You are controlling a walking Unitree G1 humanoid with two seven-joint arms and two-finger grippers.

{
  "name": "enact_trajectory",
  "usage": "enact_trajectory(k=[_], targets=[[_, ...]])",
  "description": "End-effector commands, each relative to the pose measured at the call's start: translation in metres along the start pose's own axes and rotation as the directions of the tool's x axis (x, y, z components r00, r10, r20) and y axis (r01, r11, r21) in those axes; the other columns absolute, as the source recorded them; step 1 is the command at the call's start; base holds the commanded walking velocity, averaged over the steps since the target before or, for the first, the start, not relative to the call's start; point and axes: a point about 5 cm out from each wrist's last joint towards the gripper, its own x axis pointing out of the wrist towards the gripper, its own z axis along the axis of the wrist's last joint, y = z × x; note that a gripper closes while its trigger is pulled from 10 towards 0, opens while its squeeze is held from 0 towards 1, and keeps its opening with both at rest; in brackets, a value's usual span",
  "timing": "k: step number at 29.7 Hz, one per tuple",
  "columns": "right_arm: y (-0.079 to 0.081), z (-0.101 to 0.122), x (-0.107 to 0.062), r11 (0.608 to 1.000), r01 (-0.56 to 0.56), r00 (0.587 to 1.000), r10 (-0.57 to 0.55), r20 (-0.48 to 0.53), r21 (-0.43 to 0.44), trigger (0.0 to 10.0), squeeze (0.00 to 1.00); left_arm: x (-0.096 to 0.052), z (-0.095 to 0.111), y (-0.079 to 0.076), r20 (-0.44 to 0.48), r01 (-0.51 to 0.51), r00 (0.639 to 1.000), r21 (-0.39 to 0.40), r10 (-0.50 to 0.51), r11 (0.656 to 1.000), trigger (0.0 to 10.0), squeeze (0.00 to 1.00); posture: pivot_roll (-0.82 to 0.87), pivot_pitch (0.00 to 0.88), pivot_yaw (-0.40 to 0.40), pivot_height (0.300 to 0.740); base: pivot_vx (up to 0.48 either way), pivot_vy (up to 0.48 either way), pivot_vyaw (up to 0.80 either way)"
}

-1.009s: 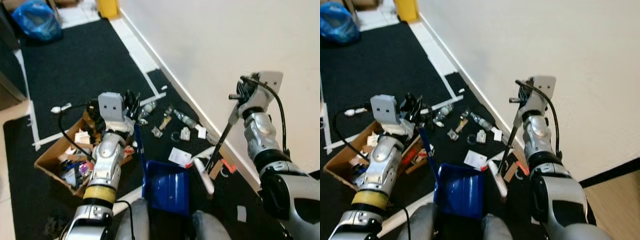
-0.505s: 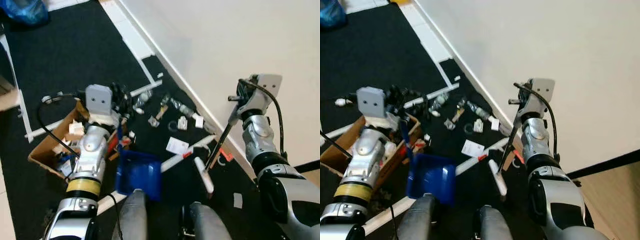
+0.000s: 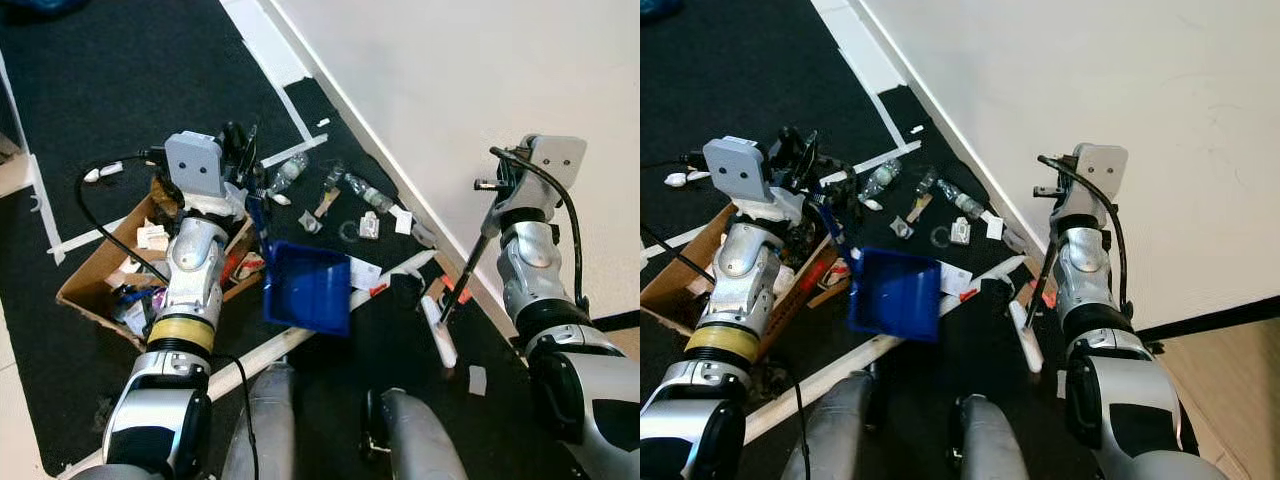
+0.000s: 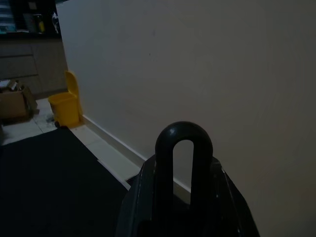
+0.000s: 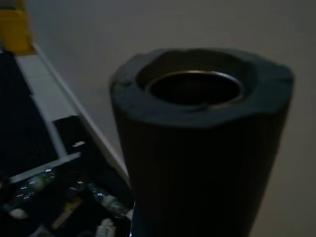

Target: Sweep floor

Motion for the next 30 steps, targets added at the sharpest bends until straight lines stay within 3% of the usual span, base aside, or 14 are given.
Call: enact_trajectory(k=[1,6,9,12,17,19,24,30], targets=[[-0.009,0.004,0.000,0.999,0.048,0.998,-0.048,0.035,-0.009,10.0,0.00,-0.005,-0.008,-0.005,-0.012,0.016,1.000,0.015,-0.016,1.000,10.0,0.00,0.15,0.253,-0.063,0.740,0.000,0.000,0.00],[-0.024,0.000,-0.005,0.982,0.184,0.982,-0.186,0.040,0.036,10.0,0.00,-0.018,-0.022,-0.004,-0.064,0.026,0.998,0.075,-0.021,0.997,10.0,0.00,0.14,0.260,-0.059,0.740,0.000,0.000,0.00],[-0.033,0.002,-0.011,0.964,0.261,0.960,-0.256,0.112,-0.040,10.0,0.00,-0.023,-0.027,0.002,-0.084,-0.008,0.996,0.095,0.016,0.995,10.0,0.00,0.14,0.260,-0.059,0.740,0.000,0.000,0.00],[-0.036,-0.006,-0.014,0.970,0.242,0.969,-0.242,0.058,-0.007,10.0,0.00,-0.026,-0.031,0.008,-0.096,-0.056,0.993,0.104,0.066,0.993,10.0,0.00,0.12,0.279,-0.064,0.740,0.000,0.000,0.00],[-0.038,-0.009,-0.017,0.973,0.229,0.972,-0.230,0.054,0.035,10.0,0.00,-0.029,-0.034,0.013,-0.102,-0.107,0.988,0.099,0.117,0.989,10.0,0.00,0.12,0.285,-0.065,0.740,0.000,0.000,0.00],[-0.036,-0.007,-0.017,0.974,0.207,0.974,-0.214,0.069,0.088,10.0,0.00,-0.033,-0.034,0.014,-0.066,-0.141,0.987,0.112,0.149,0.984,10.0,0.00,0.11,0.310,-0.067,0.740,0.000,0.000,0.00],[-0.035,-0.003,-0.016,0.979,0.185,0.976,-0.193,0.102,0.088,10.0,0.00,-0.033,-0.032,0.019,-0.054,-0.193,0.978,0.139,0.202,0.971,10.0,0.00,0.11,0.328,-0.066,0.740,0.000,0.000,0.00],[-0.036,0.006,-0.011,0.986,0.149,0.977,-0.159,0.142,0.079,10.0,0.00,-0.019,0.002,0.044,0.113,-0.289,0.955,0.158,0.274,0.944,10.0,0.00,0.13,0.377,-0.066,0.740,0.000,0.000,0.00]])
